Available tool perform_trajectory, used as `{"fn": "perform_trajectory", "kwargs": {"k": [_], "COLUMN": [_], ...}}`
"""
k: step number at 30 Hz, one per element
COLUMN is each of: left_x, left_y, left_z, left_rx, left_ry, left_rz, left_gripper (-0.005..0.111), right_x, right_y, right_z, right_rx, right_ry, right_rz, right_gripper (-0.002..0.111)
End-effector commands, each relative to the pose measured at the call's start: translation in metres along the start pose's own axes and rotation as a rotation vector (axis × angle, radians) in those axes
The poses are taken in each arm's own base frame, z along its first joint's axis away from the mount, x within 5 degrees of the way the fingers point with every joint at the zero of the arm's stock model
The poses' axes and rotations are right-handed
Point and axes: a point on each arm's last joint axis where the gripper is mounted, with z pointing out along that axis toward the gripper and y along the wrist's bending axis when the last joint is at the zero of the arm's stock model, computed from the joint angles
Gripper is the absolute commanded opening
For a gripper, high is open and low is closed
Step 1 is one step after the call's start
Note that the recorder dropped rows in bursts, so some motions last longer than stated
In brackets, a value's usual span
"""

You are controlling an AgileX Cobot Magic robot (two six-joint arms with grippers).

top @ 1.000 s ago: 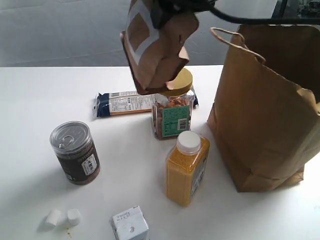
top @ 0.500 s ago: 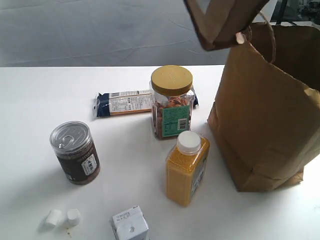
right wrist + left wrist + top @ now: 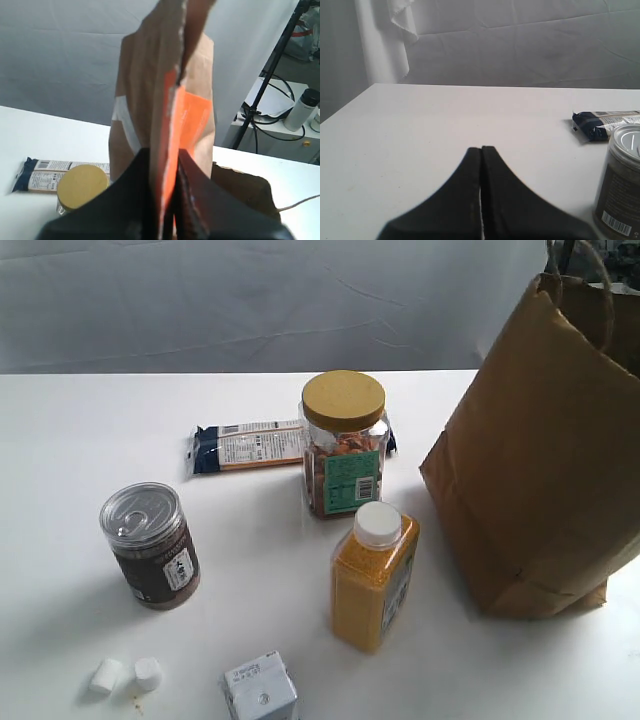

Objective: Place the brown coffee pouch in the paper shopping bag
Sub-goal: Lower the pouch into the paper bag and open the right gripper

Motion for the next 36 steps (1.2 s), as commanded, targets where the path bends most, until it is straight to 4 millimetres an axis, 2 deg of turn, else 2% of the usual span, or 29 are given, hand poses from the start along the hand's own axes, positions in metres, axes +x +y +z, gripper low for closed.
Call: {"fn": "perform_trajectory", "kwargs": {"k": [1,6,14,17,19,23,29,36], "left_x": [0.001,0.001,0.001,0.001,0.001,0.001,0.001,0.001], "left_y": [0.0,0.0,0.0,0.0,0.0,0.0,0.0,0.0], "left_z": [0.0,0.0,0.0,0.0,0.0,0.0,0.0,0.0], "left_rx": [-0.005,-0.005,-0.005,-0.005,-0.005,-0.005,-0.005,-0.005], "left_ry": [-0.003,-0.003,-0.003,-0.003,-0.003,-0.003,-0.003,-0.003], "left_rz": [0.0,0.0,0.0,0.0,0.0,0.0,0.0,0.0], "left_gripper": [0.0,0.0,0.0,0.0,0.0,0.0,0.0,0.0], "right_x": [-0.009,-0.007,-0.01,-0.005,0.004,0.043,0.098,0.135], "right_y": [-0.008,-0.014,-0.013,-0.011,-0.012,-0.02,-0.021,-0.011], "right_z": [-0.017,-0.015,-0.005,0.001,0.014,0.057,0.109,0.137], "right_rx": [-0.048,0.027,0.121,0.131,0.159,0.181,0.139,0.079], "right_ry": [-0.113,-0.09,-0.106,-0.087,-0.036,0.173,0.276,0.296], "right_rz": [0.026,-0.008,-0.078,-0.095,-0.098,-0.053,-0.027,-0.059], "right_gripper": [0.0,0.0,0.0,0.0,0.0,0.0,0.0,0.0]}}
